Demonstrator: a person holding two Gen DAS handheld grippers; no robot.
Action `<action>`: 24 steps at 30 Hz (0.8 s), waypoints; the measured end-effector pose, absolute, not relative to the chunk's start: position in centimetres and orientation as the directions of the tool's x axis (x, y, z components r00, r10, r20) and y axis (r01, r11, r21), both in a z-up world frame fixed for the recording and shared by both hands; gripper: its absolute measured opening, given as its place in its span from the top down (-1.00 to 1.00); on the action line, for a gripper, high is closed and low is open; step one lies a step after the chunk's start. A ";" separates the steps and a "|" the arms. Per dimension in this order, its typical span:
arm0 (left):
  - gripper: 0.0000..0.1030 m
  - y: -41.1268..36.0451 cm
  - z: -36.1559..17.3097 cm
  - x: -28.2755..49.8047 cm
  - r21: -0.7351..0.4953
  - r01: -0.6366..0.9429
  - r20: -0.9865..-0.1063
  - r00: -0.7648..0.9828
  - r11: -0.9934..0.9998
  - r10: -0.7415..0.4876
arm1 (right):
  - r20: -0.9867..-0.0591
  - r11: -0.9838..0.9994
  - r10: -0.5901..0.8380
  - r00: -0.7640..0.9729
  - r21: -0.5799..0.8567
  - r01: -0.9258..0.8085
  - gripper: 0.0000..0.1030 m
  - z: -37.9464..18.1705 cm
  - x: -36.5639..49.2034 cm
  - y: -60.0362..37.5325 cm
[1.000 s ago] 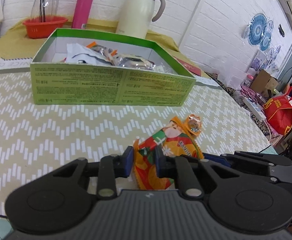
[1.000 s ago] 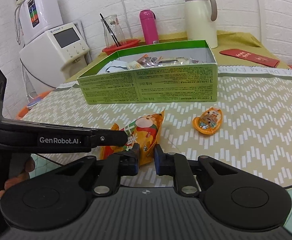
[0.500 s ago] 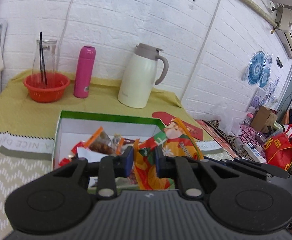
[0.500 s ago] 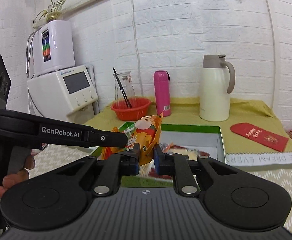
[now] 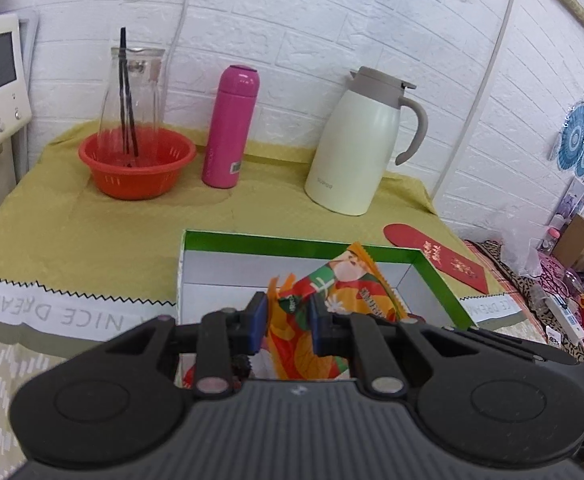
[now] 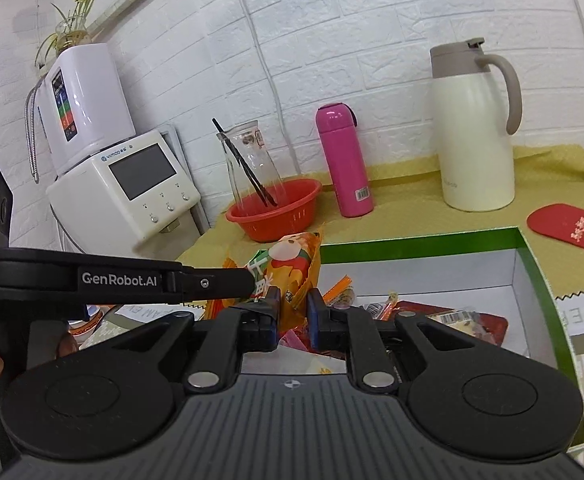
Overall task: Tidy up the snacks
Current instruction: 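Carry the printed bag into the box and open the right tool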
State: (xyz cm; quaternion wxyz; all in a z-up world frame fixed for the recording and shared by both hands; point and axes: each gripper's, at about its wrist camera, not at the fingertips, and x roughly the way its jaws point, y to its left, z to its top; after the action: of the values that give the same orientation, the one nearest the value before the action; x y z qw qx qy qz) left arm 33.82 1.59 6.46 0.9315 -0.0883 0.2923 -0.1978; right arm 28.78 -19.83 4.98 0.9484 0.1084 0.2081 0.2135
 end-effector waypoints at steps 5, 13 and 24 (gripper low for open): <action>0.78 2.0 5.2 34.8 -0.271 0.299 -0.527 0.749 0.915 -0.401 | -0.372 0.885 0.455 0.809 0.288 -0.366 0.46 3.9 30.2 -19.2; -0.13 2.6 5.5 33.3 -0.287 0.294 -0.458 0.793 0.911 -0.401 | -0.337 0.906 0.422 0.842 0.199 -0.375 -1.00 3.8 29.3 -19.3; -0.86 2.5 6.6 30.2 -0.239 0.156 -0.466 0.848 0.958 -0.254 | -0.326 0.917 0.399 0.857 0.164 -0.364 -1.00 4.7 26.4 -20.0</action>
State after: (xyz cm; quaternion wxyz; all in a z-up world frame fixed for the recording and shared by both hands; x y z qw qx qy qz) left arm 30.23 2.46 6.58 0.9563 -0.0967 0.2542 -0.1072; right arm 26.43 -20.02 4.66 0.9624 0.0482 0.1791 0.1983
